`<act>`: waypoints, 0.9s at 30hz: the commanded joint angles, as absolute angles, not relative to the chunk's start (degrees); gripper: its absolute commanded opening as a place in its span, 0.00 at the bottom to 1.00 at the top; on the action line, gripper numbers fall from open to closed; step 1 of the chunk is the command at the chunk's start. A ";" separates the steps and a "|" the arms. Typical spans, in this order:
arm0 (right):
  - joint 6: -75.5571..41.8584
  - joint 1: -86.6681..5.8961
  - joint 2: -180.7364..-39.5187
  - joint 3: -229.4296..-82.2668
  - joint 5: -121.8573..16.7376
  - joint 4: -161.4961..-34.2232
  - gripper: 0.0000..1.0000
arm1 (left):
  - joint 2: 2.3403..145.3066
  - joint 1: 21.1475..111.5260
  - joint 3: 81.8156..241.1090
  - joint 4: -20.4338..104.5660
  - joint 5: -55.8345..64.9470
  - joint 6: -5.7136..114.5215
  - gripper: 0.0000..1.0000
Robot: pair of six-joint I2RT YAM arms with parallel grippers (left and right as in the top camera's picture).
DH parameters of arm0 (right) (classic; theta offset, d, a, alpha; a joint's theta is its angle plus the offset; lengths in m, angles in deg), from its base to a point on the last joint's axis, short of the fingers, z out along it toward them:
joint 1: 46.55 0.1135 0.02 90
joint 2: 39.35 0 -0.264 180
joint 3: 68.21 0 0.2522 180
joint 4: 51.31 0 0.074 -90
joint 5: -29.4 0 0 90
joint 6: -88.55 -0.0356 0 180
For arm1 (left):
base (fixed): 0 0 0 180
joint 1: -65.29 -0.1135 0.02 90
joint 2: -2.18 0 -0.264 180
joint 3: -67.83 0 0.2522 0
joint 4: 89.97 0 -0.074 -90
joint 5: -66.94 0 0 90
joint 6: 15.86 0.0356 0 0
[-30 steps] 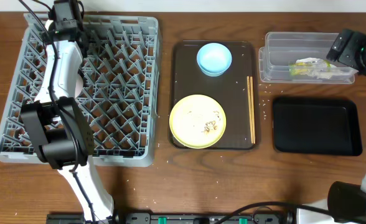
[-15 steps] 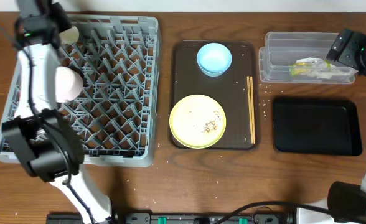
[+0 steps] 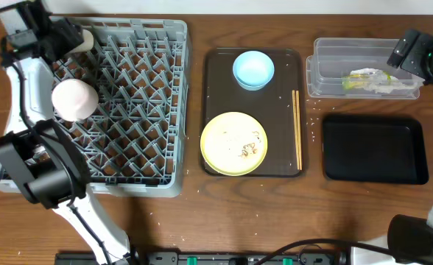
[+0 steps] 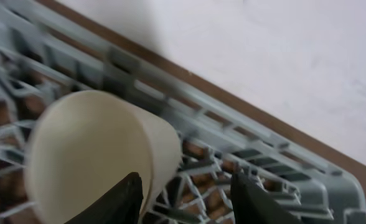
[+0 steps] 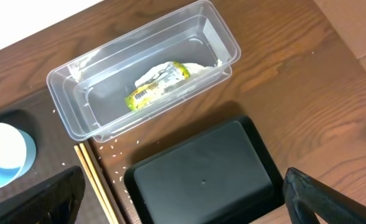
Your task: Sort waste into correct bins and load items into the dishwasher
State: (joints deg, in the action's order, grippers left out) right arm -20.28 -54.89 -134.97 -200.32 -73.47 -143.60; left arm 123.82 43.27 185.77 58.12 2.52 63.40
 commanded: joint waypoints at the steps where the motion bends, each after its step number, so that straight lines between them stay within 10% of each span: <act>1: -18.69 -54.80 -135.10 -200.36 -74.08 -143.62 0.99 | 125.44 44.10 186.38 57.29 5.43 62.65 0.48; 27: -15.52 -54.84 -135.10 -200.36 -74.10 -145.69 0.99 | 126.31 43.77 186.38 49.33 -10.28 62.61 0.20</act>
